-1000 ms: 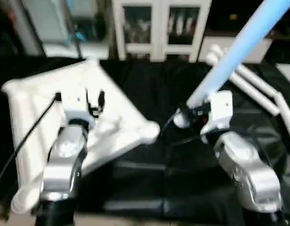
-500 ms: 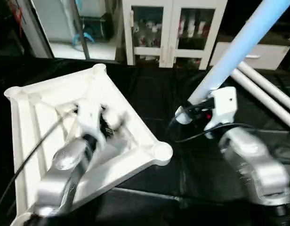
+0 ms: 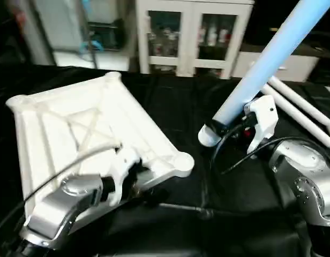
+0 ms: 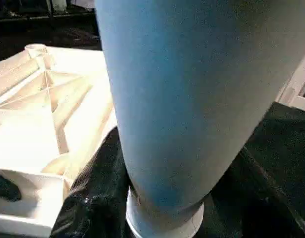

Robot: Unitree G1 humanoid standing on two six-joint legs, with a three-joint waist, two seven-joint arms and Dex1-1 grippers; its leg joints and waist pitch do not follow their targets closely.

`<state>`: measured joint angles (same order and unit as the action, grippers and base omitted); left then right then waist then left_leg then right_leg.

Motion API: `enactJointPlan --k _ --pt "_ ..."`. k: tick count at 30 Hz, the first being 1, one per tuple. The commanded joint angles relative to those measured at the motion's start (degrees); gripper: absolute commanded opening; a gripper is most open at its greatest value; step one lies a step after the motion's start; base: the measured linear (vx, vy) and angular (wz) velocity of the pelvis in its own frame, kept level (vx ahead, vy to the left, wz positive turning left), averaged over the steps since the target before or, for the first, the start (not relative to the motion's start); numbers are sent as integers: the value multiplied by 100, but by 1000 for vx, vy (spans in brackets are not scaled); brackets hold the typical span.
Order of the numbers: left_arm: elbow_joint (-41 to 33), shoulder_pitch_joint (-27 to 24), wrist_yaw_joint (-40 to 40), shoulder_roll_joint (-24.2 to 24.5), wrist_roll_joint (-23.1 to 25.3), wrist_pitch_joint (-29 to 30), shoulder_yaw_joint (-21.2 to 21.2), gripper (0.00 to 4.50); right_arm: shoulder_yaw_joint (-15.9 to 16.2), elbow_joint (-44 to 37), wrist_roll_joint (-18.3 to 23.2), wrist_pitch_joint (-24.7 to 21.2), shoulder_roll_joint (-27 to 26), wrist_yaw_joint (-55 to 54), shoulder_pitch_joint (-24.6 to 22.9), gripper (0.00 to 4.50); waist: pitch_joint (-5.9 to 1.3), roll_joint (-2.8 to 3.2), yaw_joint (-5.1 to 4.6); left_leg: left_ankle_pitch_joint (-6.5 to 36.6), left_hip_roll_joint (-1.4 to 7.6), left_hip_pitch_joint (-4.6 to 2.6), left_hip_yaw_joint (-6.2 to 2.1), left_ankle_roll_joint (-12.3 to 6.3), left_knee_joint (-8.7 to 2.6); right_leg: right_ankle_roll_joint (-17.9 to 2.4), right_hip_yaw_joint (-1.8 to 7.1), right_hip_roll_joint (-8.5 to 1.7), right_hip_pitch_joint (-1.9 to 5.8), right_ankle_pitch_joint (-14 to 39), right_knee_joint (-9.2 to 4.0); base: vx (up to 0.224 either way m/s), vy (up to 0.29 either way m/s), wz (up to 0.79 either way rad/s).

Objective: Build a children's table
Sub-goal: Pick table leg

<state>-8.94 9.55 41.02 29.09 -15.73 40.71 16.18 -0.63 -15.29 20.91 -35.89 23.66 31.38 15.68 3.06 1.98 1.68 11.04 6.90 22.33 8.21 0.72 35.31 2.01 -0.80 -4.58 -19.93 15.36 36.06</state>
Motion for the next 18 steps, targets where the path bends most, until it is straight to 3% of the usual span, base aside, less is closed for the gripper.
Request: enactJointPlan --k 1,5,8,13,16,18 --pt "105 126 -171 -29 192 16 29 403 -8 -57 138 -97 67 69 50 185 -240 -31 -34 2977 472 -184 -285 748 -683 -813 152 -383 -25 1851 -532 0 0 0" --pt "335 236 -417 -54 379 60 97 377 21 -122 171 -137 94 151 -15 185 -234 -55 -24 2969 466 -195 -266 679 -660 -787 153 -413 -53 2104 -576 0 0 0" --pt "449 320 -588 -144 354 144 -5 361 39 -131 153 -114 97 189 -70 185 -205 -32 -7 3256 462 -265 -256 703 -628 -737 155 -430 -137 2490 -639 0 0 0" --pt "359 307 -535 -146 357 514 -30 322 76 -176 145 -91 97 164 -131 185 -201 5 -36 3703 456 -243 -305 807 -695 -566 98 -387 -134 2591 -639 0 0 0" --pt "275 298 -491 -111 296 711 -5 297 74 -185 147 -83 105 160 -139 185 -217 17 -53 3786 451 -234 -314 802 -734 -559 71 -379 -99 2409 -641 -8 14 -9" --pt "70 289 -407 -9 205 979 135 277 73 -203 110 -60 110 166 -157 185 -196 36 -58 3881 449 -226 -321 819 -759 -551 66 -372 -114 2395 -646 -5 14 -9"
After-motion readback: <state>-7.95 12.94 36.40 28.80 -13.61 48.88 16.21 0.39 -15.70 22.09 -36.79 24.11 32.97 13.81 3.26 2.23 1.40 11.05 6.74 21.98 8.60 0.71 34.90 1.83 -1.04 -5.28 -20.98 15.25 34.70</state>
